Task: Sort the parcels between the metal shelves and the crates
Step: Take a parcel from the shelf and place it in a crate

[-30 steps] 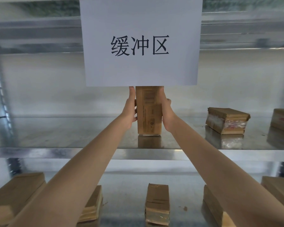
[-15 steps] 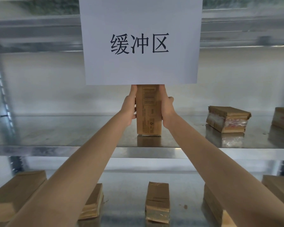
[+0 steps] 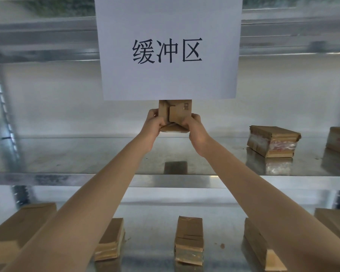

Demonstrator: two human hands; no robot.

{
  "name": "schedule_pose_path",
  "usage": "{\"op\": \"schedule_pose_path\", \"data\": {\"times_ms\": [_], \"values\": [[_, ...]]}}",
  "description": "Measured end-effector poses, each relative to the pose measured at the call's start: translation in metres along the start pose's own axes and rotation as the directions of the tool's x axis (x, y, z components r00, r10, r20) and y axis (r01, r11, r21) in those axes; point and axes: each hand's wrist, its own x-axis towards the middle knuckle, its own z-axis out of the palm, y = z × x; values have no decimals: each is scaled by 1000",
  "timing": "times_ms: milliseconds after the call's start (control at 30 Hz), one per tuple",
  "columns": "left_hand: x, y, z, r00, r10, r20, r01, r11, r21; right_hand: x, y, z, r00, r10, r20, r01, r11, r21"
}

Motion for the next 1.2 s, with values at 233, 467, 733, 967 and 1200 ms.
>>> {"op": "schedule_pose_path", "data": {"times_ms": [233,467,733,967,1200], "values": [[-7,-8,9,999,6,36,-3,998,-67,-6,7,-1,1000,-29,6,28,998,55],[-6,-16,15,997,-19,69,23,998,-64,21,26,-9,998,54,-42,-49,992,115],[-2,-21,21,998,17,59,-12,996,-84,-5,15,-6,990,106,-89,-86,976,202],[-11,-24,20,997,-54,-63,45,990,-137,-12,23,-8,991,114,-69,-90,954,285],[-14,-25,14,997,-15,-70,5,990,-143,-10,33,4,999,30,-20,-23,957,289]]}}
